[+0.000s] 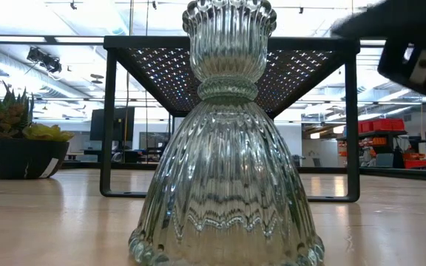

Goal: Pick & Place candle stick holders
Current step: Put the green glass candle holder on the shelf aligned with the green glass candle holder

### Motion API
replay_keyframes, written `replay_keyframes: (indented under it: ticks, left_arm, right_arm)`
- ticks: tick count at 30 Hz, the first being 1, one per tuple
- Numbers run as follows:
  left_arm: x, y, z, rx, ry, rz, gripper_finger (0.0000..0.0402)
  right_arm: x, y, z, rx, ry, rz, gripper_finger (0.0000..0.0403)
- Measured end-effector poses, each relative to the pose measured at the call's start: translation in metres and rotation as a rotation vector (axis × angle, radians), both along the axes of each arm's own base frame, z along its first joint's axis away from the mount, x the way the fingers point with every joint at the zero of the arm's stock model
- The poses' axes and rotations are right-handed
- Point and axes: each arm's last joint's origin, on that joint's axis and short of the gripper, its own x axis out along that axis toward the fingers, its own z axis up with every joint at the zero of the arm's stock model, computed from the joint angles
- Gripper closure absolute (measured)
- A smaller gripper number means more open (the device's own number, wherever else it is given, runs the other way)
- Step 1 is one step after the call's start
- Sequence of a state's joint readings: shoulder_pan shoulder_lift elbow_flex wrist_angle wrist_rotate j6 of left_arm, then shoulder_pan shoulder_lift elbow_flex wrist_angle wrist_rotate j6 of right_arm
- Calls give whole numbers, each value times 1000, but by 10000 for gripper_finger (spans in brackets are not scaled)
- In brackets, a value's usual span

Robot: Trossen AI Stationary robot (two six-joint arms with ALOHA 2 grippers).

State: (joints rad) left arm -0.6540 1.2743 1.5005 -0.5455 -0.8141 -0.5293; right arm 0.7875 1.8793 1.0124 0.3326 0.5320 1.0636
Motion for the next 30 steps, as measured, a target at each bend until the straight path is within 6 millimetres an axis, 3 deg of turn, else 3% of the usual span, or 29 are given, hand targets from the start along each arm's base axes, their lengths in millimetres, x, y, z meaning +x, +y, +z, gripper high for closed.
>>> replay_keyframes:
  ticks: [8,25,30]
  left_arm:
    - [0,0,0,6,5,0,260]
    - [0,0,-1,5,5,0,260]
    - [0,0,0,3,5,0,260]
  right_arm:
    - [9,-9,-11,-36,30,-36,171]
    - [27,-2,-28,-54,-20,3,172]
    - [33,-2,-22,-83,-41,16,172]
